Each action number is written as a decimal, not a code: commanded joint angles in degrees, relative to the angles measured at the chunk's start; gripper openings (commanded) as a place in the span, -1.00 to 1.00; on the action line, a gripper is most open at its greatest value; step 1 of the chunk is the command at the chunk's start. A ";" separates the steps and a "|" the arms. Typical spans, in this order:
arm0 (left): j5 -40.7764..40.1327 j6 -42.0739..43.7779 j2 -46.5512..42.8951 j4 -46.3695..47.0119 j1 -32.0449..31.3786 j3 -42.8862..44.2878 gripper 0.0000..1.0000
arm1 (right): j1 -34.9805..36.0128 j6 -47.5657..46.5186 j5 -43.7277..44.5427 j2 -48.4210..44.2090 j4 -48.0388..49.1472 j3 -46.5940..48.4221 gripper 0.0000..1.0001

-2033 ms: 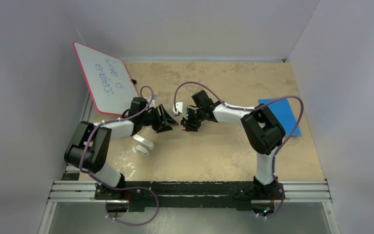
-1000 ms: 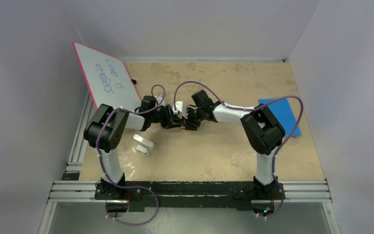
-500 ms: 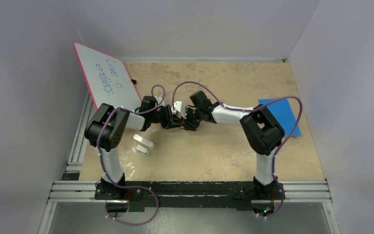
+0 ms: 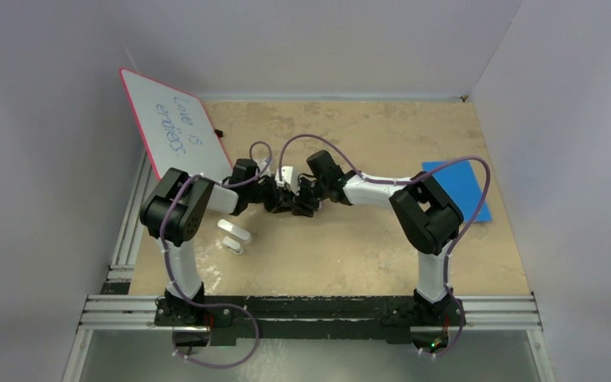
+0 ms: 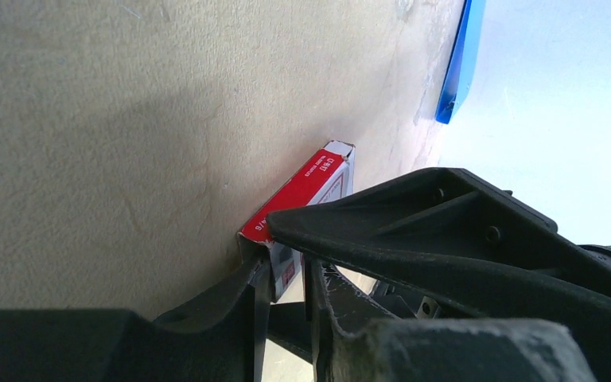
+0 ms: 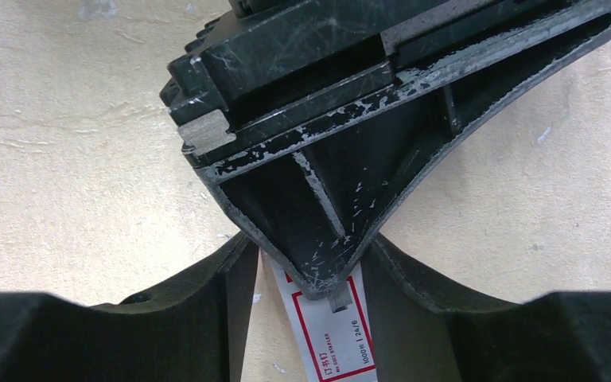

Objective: Load the staples into the stapler

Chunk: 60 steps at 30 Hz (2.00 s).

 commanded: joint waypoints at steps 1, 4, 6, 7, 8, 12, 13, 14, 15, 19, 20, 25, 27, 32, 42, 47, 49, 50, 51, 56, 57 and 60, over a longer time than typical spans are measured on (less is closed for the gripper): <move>-0.53 0.26 -1.20 1.10 -0.30 0.09 -0.58 | 0.23 0.94 -0.51 -3.32 1.43 -0.63 0.10; -1.37 0.93 -1.91 -0.61 -0.30 0.58 -0.52 | -0.57 1.23 0.23 -6.08 1.61 -1.93 0.24; -1.69 1.28 -2.16 -1.44 -0.30 0.94 -0.49 | -1.69 1.51 -0.78 -7.84 0.75 -2.58 0.33; -1.76 1.42 -2.21 -1.75 -0.30 1.07 -0.47 | -2.42 1.57 -1.74 -8.71 -0.18 -2.88 0.36; -1.74 1.44 -2.18 -1.94 -0.22 1.19 -0.46 | -3.27 1.51 -2.98 -9.53 -1.48 -3.08 0.39; -1.67 1.53 -2.13 -2.25 -0.12 1.38 -0.47 | -6.36 2.29 -6.35 -14.53 -5.38 -3.99 0.41; -1.40 1.53 -1.98 -2.31 -0.12 1.49 -0.48 | -6.71 3.90 -5.87 -15.95 -4.67 -4.51 0.41; -1.33 1.53 -1.88 -2.28 -0.12 1.58 -0.49 | -7.11 6.34 -5.01 -17.26 -3.30 -5.07 0.41; -1.25 1.46 -1.83 -2.31 -0.12 1.67 -0.50 | -7.23 9.14 -3.53 -18.39 -1.42 -5.38 0.41; -1.21 1.36 -1.86 -2.56 -0.12 1.70 -0.51 | -7.29 29.95 10.82 -19.69 4.32 -4.25 0.39; -1.24 1.44 -1.90 -2.70 -0.12 1.74 -0.51 | -7.37 34.95 15.28 -19.22 4.25 -3.20 0.39; -0.91 1.64 -1.59 -3.33 0.09 2.37 -0.55 | -7.42 54.28 24.19 -17.34 4.18 -3.61 0.41; -0.88 2.07 -1.61 -3.47 0.30 2.54 -0.60 | -7.37 59.88 26.95 -16.57 4.65 -4.69 0.39; -1.07 4.13 -2.10 -3.53 0.40 3.32 -0.67 | -7.42 61.42 26.38 -12.26 5.14 -4.07 -0.01; 0.82 11.09 -0.79 -9.34 0.65 9.27 -0.76 | -7.40 62.40 26.61 -4.11 4.24 -1.22 -0.25; 3.86 14.83 1.69 -14.37 1.62 14.00 -0.71 | -7.42 62.88 26.64 -3.76 2.20 -3.09 -0.32; 4.44 15.21 2.20 -15.18 2.01 14.78 -0.66 | -7.42 63.41 26.50 -5.07 1.61 -4.74 -0.33; 4.94 15.66 2.91 -16.29 2.21 15.59 -0.62 | -7.40 63.53 26.33 -5.99 1.57 -5.88 -0.33; 5.17 16.02 3.56 -17.48 2.33 16.39 -0.57 | -7.42 63.45 26.18 -7.19 1.96 -7.01 -0.33; 6.24 16.74 5.20 -17.91 3.22 17.00 -0.37 | -7.42 64.78 28.87 -14.64 5.93 -12.49 -0.12; 6.69 16.74 5.21 -17.71 3.36 17.11 -0.35 | -7.43 63.88 29.56 -15.74 6.59 -12.92 -0.02; 7.54 17.59 4.84 -18.17 3.48 17.50 -0.29 | -7.42 58.87 29.63 -18.25 7.82 -13.20 0.18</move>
